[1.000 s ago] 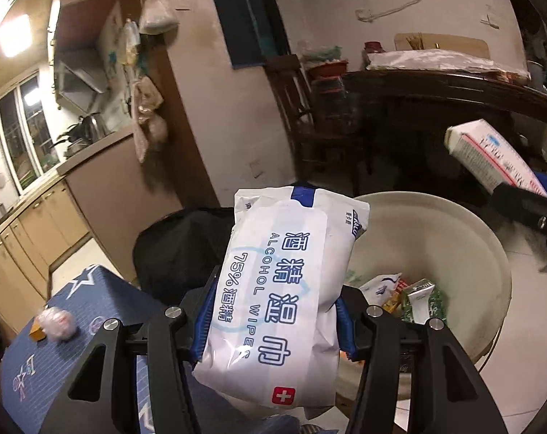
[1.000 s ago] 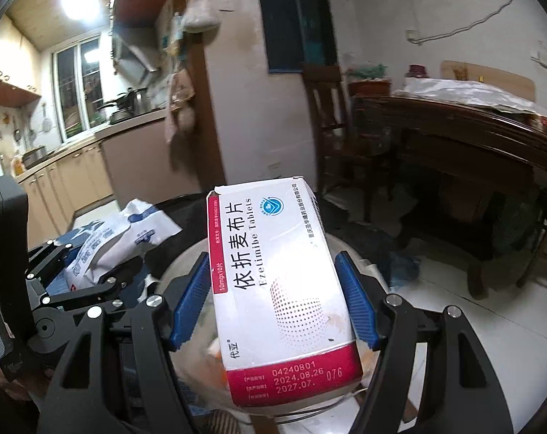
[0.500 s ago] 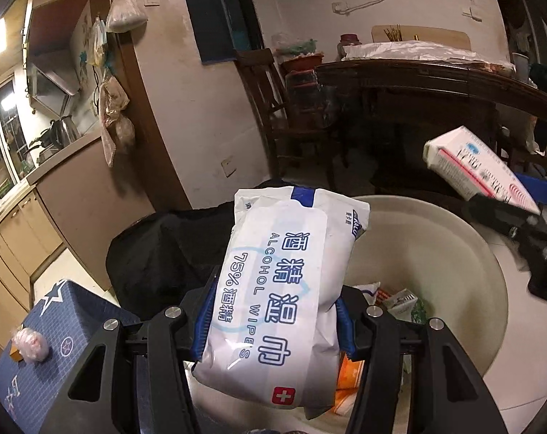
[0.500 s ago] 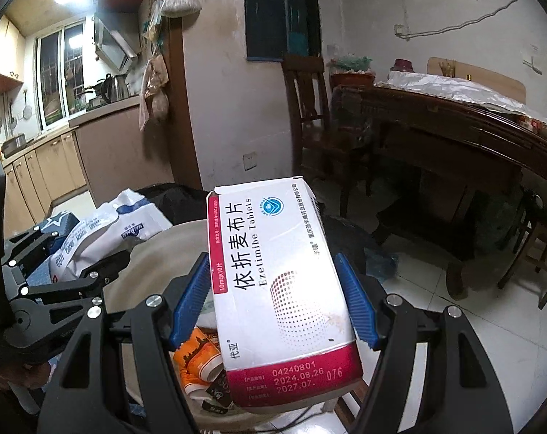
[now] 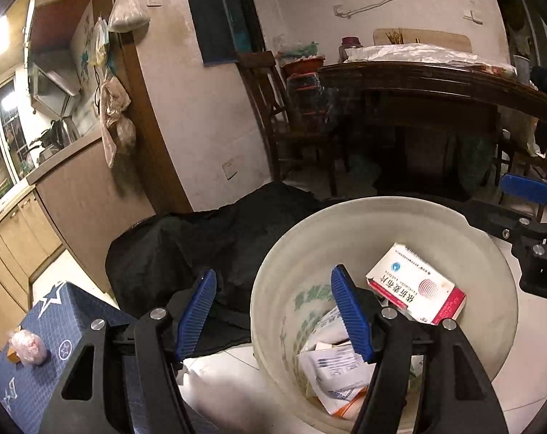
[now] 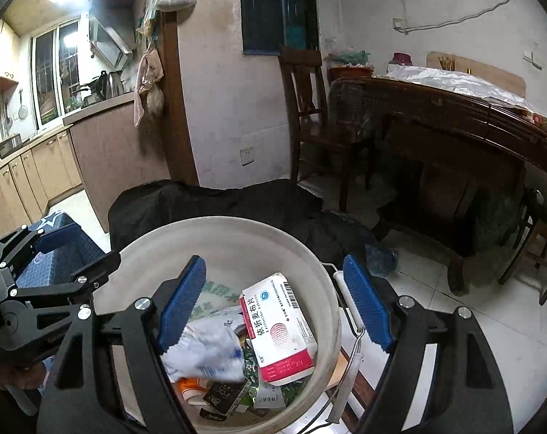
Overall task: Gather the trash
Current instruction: 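Open both grippers to drop the wipes pack and tablets box into the bucket, then move both open grippers back over the table toward the last items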
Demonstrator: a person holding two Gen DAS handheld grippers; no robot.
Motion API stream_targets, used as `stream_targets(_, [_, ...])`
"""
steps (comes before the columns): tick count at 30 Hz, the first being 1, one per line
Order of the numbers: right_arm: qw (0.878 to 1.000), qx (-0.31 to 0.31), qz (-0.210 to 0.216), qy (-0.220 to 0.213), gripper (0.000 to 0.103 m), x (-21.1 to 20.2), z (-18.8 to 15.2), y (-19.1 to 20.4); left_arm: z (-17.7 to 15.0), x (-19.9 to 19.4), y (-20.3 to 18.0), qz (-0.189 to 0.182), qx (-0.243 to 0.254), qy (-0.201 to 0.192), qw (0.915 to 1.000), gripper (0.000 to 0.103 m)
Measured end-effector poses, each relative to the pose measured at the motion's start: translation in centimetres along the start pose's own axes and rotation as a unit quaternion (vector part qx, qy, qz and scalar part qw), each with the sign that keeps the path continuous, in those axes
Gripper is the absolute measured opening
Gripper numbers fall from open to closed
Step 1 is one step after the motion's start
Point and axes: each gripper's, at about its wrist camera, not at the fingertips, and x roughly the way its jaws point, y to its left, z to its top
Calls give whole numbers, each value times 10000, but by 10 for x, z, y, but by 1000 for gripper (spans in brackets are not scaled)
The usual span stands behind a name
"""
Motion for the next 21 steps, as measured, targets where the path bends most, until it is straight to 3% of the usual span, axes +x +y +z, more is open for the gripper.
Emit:
stream_targets(10, [9996, -152, 220, -18, 75, -2, 2, 23, -6, -14, 18, 401, -90, 41, 9991, 67])
stream_targets(21, [9949, -661, 765, 19, 75, 8, 3, 96, -44, -34, 90, 1110, -460, 332, 9922, 67])
